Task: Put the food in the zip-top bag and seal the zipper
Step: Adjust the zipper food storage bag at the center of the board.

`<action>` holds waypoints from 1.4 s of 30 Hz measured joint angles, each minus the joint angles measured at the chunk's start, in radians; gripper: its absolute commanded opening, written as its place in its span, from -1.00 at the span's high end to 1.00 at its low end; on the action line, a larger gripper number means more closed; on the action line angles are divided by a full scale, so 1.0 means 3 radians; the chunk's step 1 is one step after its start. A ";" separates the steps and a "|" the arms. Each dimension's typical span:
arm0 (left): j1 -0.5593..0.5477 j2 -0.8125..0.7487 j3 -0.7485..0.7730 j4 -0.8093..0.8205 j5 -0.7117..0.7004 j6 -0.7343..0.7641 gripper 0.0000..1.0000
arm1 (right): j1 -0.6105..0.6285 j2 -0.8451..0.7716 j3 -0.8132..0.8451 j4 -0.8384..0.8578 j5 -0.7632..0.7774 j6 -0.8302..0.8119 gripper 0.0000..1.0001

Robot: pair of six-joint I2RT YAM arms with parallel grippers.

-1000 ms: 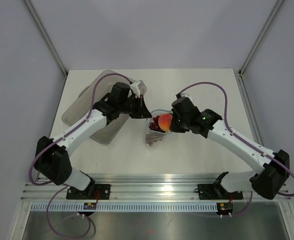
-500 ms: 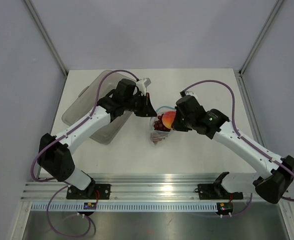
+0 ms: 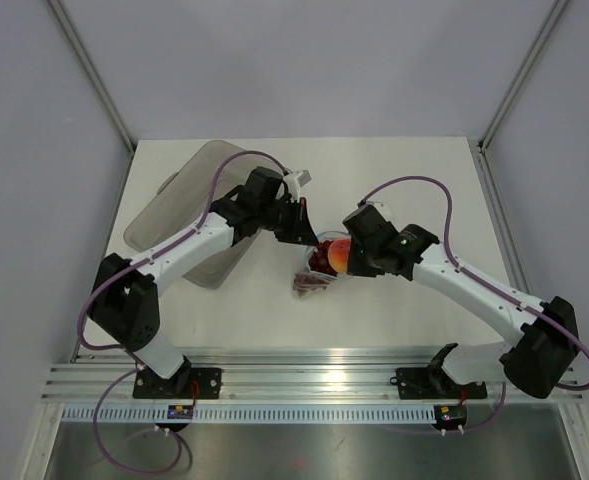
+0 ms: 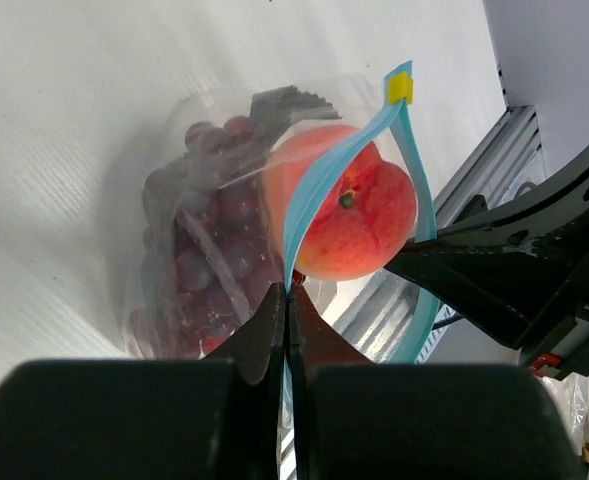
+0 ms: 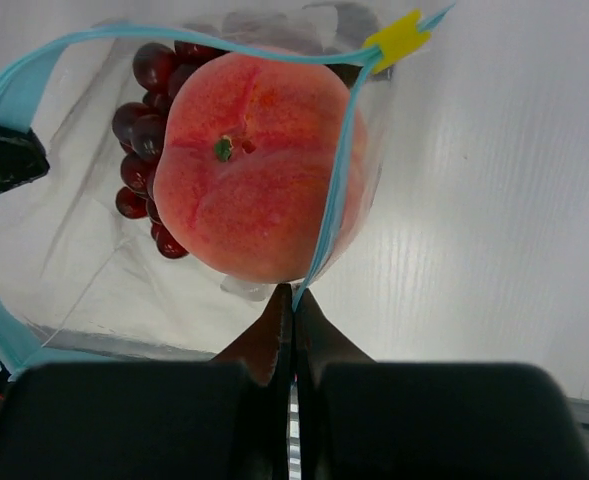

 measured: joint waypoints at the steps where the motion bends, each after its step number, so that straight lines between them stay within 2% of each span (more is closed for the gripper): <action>1: -0.0006 -0.0008 0.0014 -0.0004 0.0013 0.0003 1.00 | 0.0000 -0.0032 0.0004 0.0000 0.0004 0.0001 1.00; 5: -0.0010 -0.0017 0.0092 -0.0039 0.0065 0.0015 1.00 | 0.0000 -0.0193 0.0047 -0.0051 0.0024 0.0004 0.98; 6: -0.0010 -0.0017 0.0093 -0.0033 0.0084 0.0014 1.00 | 0.0000 -0.0217 0.0062 -0.0067 0.0032 0.0004 0.86; 14: -0.0010 -0.0017 0.0090 -0.0004 0.0238 -0.0032 1.00 | 0.0000 -0.0256 0.0085 -0.0109 0.0108 0.0052 0.46; 16: -0.0010 -0.0017 0.0090 0.0000 0.0252 -0.0042 1.00 | 0.0000 -0.0256 0.0086 -0.0125 0.0112 0.0067 0.47; 20: -0.0010 -0.0017 0.0088 0.0013 0.0289 -0.0060 1.00 | 0.0000 -0.0256 0.0086 -0.0148 0.0113 0.0092 0.63; 27: -0.0010 -0.0017 0.0067 0.0074 0.0336 -0.0088 1.00 | 0.0000 -0.0256 0.0056 -0.0148 0.0127 0.0144 0.61; 29: -0.0010 -0.0017 0.0067 0.0074 0.0346 -0.0089 1.00 | 0.0000 -0.0256 0.0028 -0.0149 0.0169 0.0168 0.59; 34: -0.0010 -0.0017 0.0067 0.0074 0.0374 -0.0089 1.00 | -0.0001 -0.0276 -0.0029 -0.0159 0.0270 0.0223 0.30; 42: -0.0013 -0.0018 0.0067 0.0074 0.0392 -0.0089 1.00 | -0.0070 -0.0421 -0.0137 -0.0164 0.0322 0.0240 0.26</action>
